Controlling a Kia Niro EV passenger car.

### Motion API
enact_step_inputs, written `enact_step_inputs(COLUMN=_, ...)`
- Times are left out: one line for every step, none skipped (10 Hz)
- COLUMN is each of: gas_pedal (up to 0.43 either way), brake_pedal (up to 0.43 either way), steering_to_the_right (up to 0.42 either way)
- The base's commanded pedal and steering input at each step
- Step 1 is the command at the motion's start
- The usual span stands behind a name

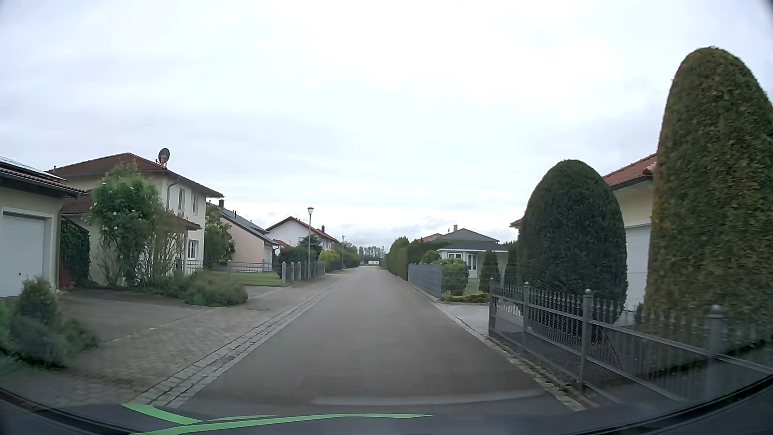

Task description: Follow the waypoints while adhering to traffic rules and regulations

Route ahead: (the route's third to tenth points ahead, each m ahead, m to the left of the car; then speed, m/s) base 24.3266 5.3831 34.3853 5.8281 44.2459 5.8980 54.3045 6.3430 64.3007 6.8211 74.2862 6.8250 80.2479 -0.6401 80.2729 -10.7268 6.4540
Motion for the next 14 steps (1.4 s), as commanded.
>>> enact_step_inputs(gas_pedal=0.138, brake_pedal=0.0, steering_to_the_right=-0.003)
enact_step_inputs(gas_pedal=0.138, brake_pedal=0.0, steering_to_the_right=-0.003)
enact_step_inputs(gas_pedal=0.138, brake_pedal=0.0, steering_to_the_right=-0.003)
enact_step_inputs(gas_pedal=0.138, brake_pedal=0.0, steering_to_the_right=-0.004)
enact_step_inputs(gas_pedal=0.138, brake_pedal=0.0, steering_to_the_right=-0.006)
enact_step_inputs(gas_pedal=0.138, brake_pedal=0.0, steering_to_the_right=-0.006)
enact_step_inputs(gas_pedal=0.138, brake_pedal=0.0, steering_to_the_right=-0.005)
enact_step_inputs(gas_pedal=0.138, brake_pedal=0.0, steering_to_the_right=-0.006)
enact_step_inputs(gas_pedal=0.138, brake_pedal=0.0, steering_to_the_right=-0.005)
enact_step_inputs(gas_pedal=0.138, brake_pedal=0.0, steering_to_the_right=-0.005)
enact_step_inputs(gas_pedal=0.138, brake_pedal=0.0, steering_to_the_right=-0.005)
enact_step_inputs(gas_pedal=0.138, brake_pedal=0.0, steering_to_the_right=-0.005)
enact_step_inputs(gas_pedal=0.138, brake_pedal=0.0, steering_to_the_right=-0.005)
enact_step_inputs(gas_pedal=0.138, brake_pedal=0.0, steering_to_the_right=-0.005)
